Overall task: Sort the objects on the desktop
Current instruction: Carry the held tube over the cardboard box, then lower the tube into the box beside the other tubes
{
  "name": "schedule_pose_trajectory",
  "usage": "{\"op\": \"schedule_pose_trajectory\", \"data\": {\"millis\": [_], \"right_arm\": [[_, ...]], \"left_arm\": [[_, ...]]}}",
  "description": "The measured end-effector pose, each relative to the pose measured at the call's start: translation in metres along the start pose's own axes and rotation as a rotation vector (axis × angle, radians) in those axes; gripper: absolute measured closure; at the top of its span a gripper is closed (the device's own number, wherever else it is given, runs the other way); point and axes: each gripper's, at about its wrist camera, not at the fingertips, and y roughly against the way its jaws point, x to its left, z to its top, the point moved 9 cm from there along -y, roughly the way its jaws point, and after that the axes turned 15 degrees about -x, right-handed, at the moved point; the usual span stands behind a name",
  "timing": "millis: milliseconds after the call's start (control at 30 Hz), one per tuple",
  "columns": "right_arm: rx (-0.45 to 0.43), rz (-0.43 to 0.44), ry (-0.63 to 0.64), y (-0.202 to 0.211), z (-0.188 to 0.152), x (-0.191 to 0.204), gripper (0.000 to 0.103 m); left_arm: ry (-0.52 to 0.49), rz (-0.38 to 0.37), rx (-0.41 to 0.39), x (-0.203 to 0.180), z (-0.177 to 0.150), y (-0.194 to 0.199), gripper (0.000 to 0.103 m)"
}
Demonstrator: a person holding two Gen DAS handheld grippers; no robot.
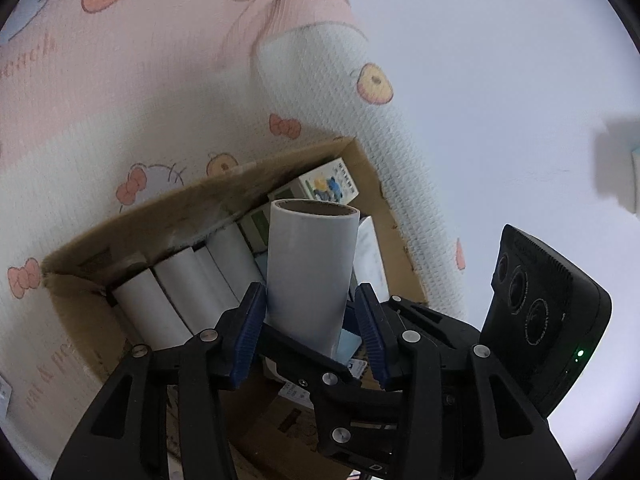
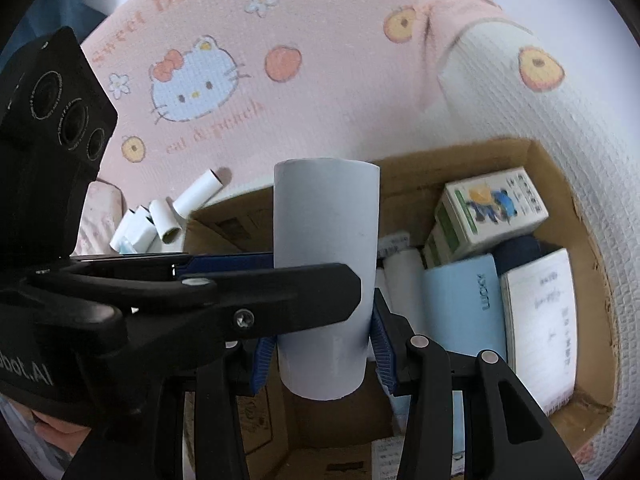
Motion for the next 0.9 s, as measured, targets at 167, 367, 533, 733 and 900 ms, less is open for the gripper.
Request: {"op": "schedule_pose_trajectory", "data": {"millis": [167,367,533,733,900], "right_arm": [[0.035,0.002,0.005,-0.007,-0.007,-0.012,0.062],[0.069,-0.005,0.027,-0.01,-0.016,-0.023,0.062],[0.079,-0.003,0.04,-0.005,-0.024,-0.029,0.062],[0.066,-0.032,0.087,0.009,-0.027,-0.04,0.062],[0.078,-0.046,0.132,0.013,-0.035,-0.043,0.063]], "left_arm": [[0.06,0.031,0.043,0.01,-0.006,-0.015,0.057],[0.156,0.023,0.095,0.02,-0.013,-0.033,0.057],[0.152,0.066,0.117,0.026,-0.018,-0.049,0.057],[0.154,0.136,0.15,0.038,-0.026,-0.066,0.057],[0.187,0.201,0.15,0.046,-0.031,-0.079,0.057]]}}
